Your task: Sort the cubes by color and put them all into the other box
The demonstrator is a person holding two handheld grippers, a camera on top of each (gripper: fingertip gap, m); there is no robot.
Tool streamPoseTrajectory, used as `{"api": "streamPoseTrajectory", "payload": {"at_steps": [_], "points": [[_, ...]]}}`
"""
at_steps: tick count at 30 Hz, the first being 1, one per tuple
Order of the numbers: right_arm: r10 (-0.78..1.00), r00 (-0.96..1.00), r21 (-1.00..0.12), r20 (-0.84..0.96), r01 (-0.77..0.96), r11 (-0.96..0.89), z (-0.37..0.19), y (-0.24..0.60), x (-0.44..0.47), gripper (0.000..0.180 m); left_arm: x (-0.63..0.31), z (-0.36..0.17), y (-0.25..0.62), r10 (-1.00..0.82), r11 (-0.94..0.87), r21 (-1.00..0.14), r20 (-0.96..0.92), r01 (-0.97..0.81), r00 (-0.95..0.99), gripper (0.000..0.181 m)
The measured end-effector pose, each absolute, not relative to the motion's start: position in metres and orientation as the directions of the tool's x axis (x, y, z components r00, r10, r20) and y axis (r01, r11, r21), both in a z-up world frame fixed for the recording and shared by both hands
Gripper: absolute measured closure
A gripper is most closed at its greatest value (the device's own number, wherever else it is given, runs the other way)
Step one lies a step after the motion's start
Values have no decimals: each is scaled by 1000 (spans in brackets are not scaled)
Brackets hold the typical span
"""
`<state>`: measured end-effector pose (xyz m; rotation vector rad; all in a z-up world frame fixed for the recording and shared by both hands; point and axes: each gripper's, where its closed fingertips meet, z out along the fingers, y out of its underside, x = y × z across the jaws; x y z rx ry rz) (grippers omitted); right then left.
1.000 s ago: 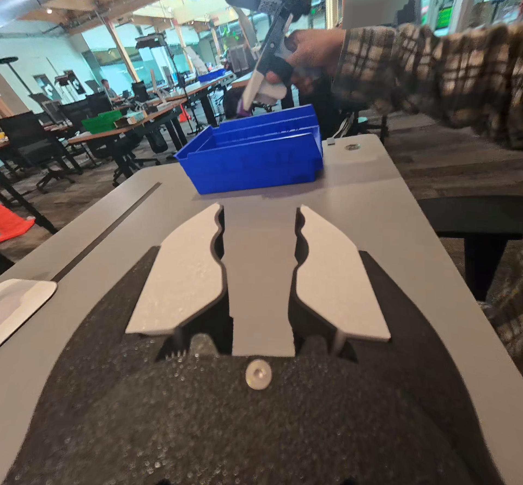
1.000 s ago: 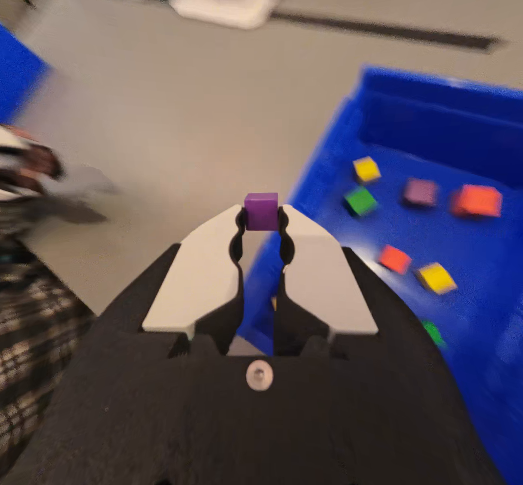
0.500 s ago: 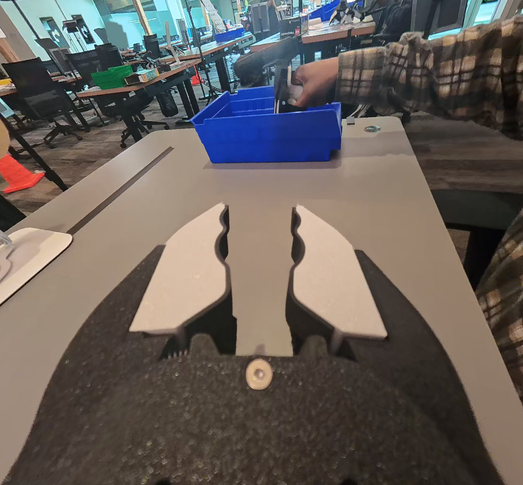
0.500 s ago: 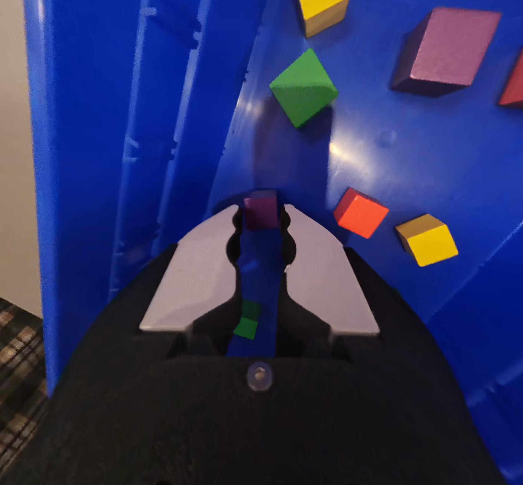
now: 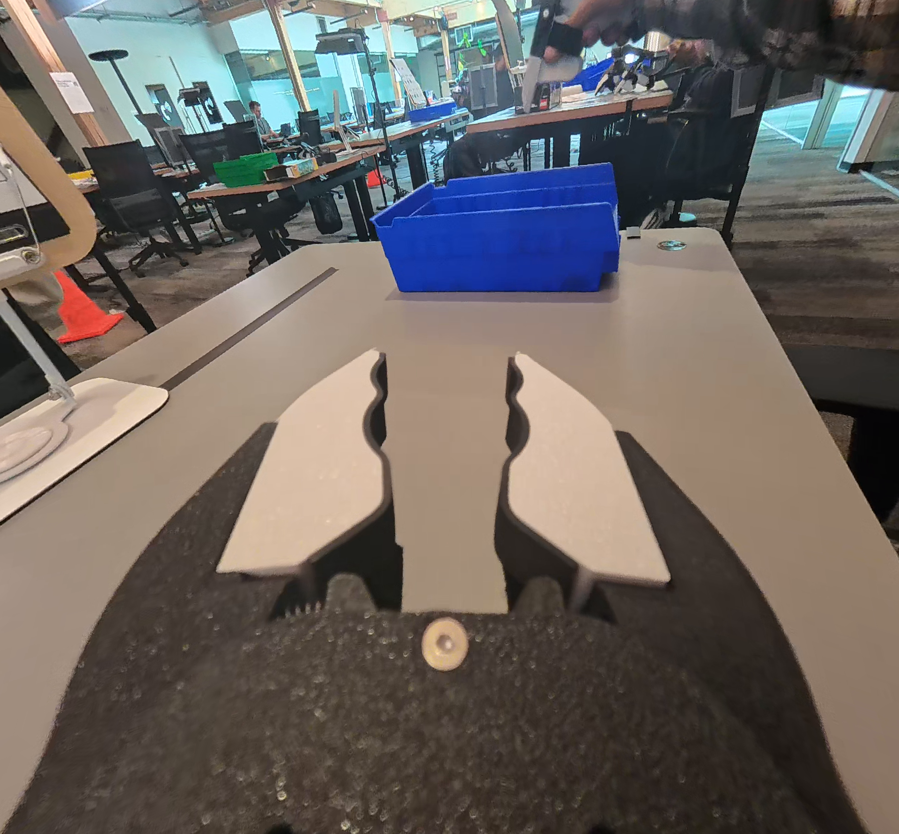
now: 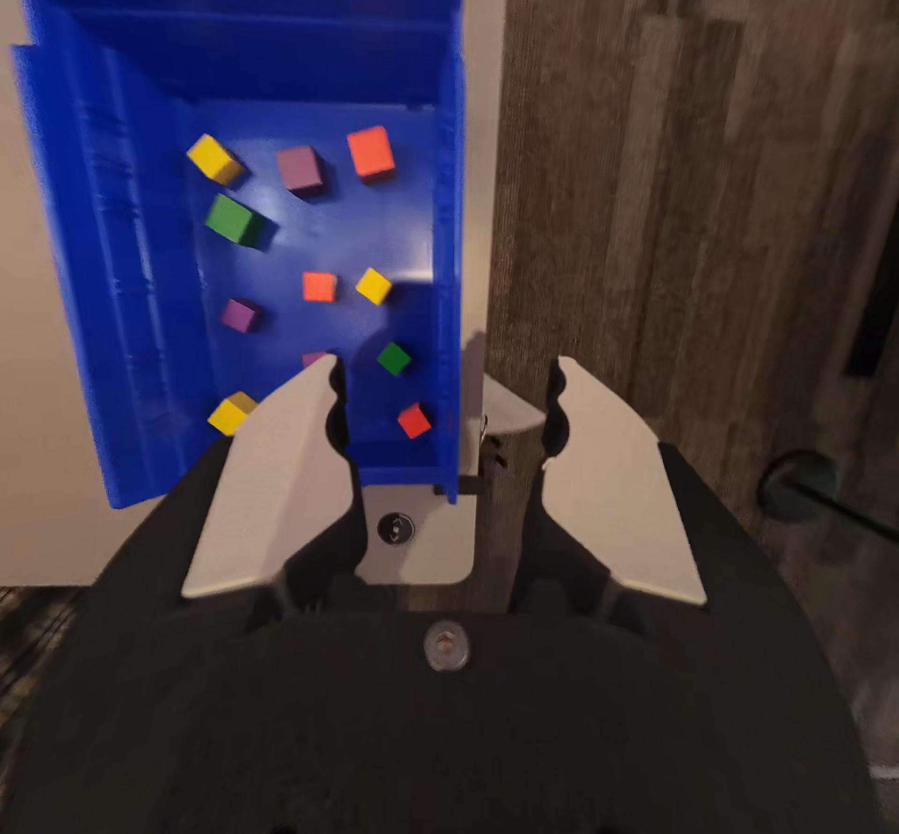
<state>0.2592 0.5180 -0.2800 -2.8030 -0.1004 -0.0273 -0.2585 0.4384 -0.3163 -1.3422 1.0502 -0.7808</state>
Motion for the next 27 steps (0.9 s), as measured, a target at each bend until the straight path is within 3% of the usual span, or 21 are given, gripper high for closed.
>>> {"api": "streamPoseTrajectory", "payload": {"at_steps": [6,13,16,18,24,27], "points": [[-37,991,-196,-128,-62,-979,-328,505,275,101,-263,-315,434,-914,139,-982,-176,-126,364,135],[-85,972,-76,-218,-104,-992,-378,499,270,107,-259,-315,429,-922,131,-984,-165,-121,351,133],[-90,962,-45,-256,-105,-993,-393,501,262,131,-260,-314,429,-919,134,-984,-168,-117,357,132],[-97,944,-37,-316,-115,-993,-399,505,251,164,-262,-313,431,-917,125,-986,-158,-110,366,129],[23,995,-29,-94,21,-999,-406,505,251,174,-276,-302,429,-890,138,-985,-167,-99,425,128],[61,995,-31,-83,58,-998,-406,506,236,174,-288,-292,423,-869,150,-985,-173,-86,463,129]]}}
